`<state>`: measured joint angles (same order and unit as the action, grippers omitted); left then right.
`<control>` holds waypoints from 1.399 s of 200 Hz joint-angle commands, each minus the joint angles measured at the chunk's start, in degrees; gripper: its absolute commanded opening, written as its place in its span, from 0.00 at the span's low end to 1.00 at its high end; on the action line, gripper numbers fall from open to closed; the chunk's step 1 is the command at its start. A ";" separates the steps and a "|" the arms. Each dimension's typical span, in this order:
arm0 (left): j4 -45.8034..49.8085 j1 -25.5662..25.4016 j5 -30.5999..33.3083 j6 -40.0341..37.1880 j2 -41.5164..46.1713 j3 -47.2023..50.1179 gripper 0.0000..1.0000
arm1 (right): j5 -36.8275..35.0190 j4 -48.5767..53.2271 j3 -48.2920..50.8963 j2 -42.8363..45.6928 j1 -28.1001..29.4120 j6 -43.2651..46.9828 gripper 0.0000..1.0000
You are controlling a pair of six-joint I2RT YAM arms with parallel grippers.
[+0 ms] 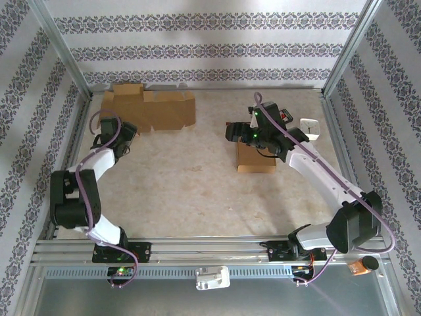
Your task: Fold the paper box
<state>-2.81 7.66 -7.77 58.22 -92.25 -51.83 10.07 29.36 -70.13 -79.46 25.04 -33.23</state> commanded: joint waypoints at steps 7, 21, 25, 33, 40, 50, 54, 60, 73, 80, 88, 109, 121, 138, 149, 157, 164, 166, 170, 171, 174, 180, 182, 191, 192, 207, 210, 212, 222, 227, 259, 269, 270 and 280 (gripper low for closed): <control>1.74 2.42 -7.11 2.34 -7.26 -4.75 0.67 | 1.52 2.88 -3.35 -0.50 0.58 -0.03 0.84; 0.67 2.52 -6.94 1.17 -10.93 -7.29 0.68 | 1.95 2.89 -3.26 -0.32 0.62 0.16 0.85; 0.59 2.53 -7.03 0.64 -11.95 -8.14 0.69 | 2.26 2.89 -3.26 -0.34 0.63 0.19 0.84; 0.00 2.76 -7.33 -0.21 -13.98 -10.01 0.69 | 2.96 2.87 -3.26 -0.17 0.67 0.32 0.85; -0.79 2.84 -7.22 -0.54 -15.48 -10.91 0.69 | 3.82 2.89 -3.18 -0.17 0.71 0.44 0.85; -2.28 3.06 -7.69 -0.86 -17.05 -11.88 0.68 | 5.08 2.98 -3.17 -0.15 0.80 0.45 0.85; -3.03 3.14 -7.90 -0.91 -17.54 -12.07 0.68 | 5.55 2.98 -3.09 -0.21 0.80 0.52 0.85; -3.58 3.16 -8.09 -1.04 -18.01 -12.36 0.68 | 6.10 3.06 -3.00 -0.12 0.89 0.54 0.85; -4.45 3.15 -8.77 -1.95 -18.67 -13.02 0.68 | 6.96 3.35 -3.00 -0.24 1.07 0.61 0.85; -4.03 3.15 -8.68 -1.92 -18.91 -13.48 0.68 | 7.07 3.54 -3.00 -0.34 1.07 0.47 0.85; -3.89 3.19 -8.10 -2.87 -19.07 -14.09 0.68 | 7.14 3.48 -3.00 -0.24 1.15 0.28 0.85; -2.38 3.32 -5.26 -6.21 -19.24 -16.04 0.71 | 7.59 3.66 -3.48 -0.59 1.24 0.41 0.86; -1.12 3.46 -4.37 -7.40 -19.62 -17.41 0.74 | 7.77 3.90 -3.86 -0.99 1.33 0.69 0.86; -2.61 3.93 -5.62 -6.63 -20.07 -17.67 0.80 | 7.86 4.12 -4.14 -1.56 1.40 0.89 0.86; -4.14 4.11 -6.33 -5.86 -20.16 -17.35 0.83 | 8.03 4.12 -4.38 -1.98 1.42 0.89 0.87; -4.88 4.12 -6.66 -5.42 -20.38 -17.41 0.85 | 8.30 4.17 -4.53 -2.27 1.49 0.98 0.87; -5.12 4.14 -6.78 -5.08 -20.66 -17.56 0.85 | 8.47 4.27 -4.70 -2.57 1.46 0.98 0.87; -5.04 4.12 -6.81 -4.83 -20.79 -17.66 0.85 | 8.52 4.29 -4.74 -2.59 1.49 0.98 0.87; -4.76 4.20 -6.90 -4.18 -21.06 -17.69 0.85 | 8.56 4.40 -4.83 -2.75 1.51 0.98 0.87; -4.67 4.20 -6.99 -3.95 -21.14 -17.69 0.85 | 8.61 4.39 -4.83 -2.78 1.51 0.98 0.87; -4.52 4.20 -7.18 -3.48 -21.35 -17.73 0.84 | 8.65 4.39 -4.96 -2.82 1.51 0.91 0.87; -4.49 4.29 -7.76 -2.34 -22.00 -17.82 0.82 | 8.78 4.39 -5.06 -2.84 1.55 0.89 0.87; -4.31 4.29 -7.89 -2.04 -22.25 -17.79 0.82 | 8.82 4.39 -5.10 -2.84 1.54 0.85 0.87; -3.49 4.37 -8.18 -0.70 -23.15 -18.07 0.78 | 8.82 4.43 -5.24 -2.70 1.59 0.73 0.87; -3.42 4.38 -8.25 -0.63 -23.24 -18.10 0.77 | 8.78 4.45 -5.26 -2.67 1.59 0.72 0.87; -1.39 4.38 -7.20 -0.97 -24.33 -19.03 0.70 | 8.36 4.81 -5.61 -2.12 1.59 0.67 0.88; -1.02 4.38 -6.92 -1.18 -24.44 -19.23 0.68 | 8.25 4.90 -5.63 -1.93 1.59 0.71 0.88; -0.81 4.38 -6.85 -1.29 -24.51 -19.35 0.66 | 8.16 4.95 -5.57 -1.86 1.59 0.65 0.88; -0.93 4.46 -6.71 -1.44 -24.56 -19.15 0.57 | 7.58 5.16 -5.58 -1.35 1.59 0.63 0.88; -1.32 4.53 -6.98 -1.31 -24.48 -18.95 0.50 | 7.16 5.34 -5.56 -1.19 1.59 0.58 0.88; -4.58 4.57 -11.70 -0.30 -21.04 -16.30 0.14 | 5.68 5.53 -4.80 0.47 1.06 -0.07 0.88; -5.55 4.47 -14.59 0.63 -19.09 -14.89 0.07 | 5.37 5.48 -4.59 1.04 0.89 -0.55 0.88; -5.72 4.47 -14.97 0.69 -18.84 -14.75 0.06 | 5.34 5.46 -4.58 1.09 0.89 -0.58 0.88; -6.39 4.17 -17.53 1.00 -16.14 -12.63 0.00 | 5.02 5.27 -4.41 1.70 0.89 -0.78 0.88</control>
<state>-6.46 11.75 -18.00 57.95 -114.59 -67.94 16.91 34.33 -73.87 -80.20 26.11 -33.10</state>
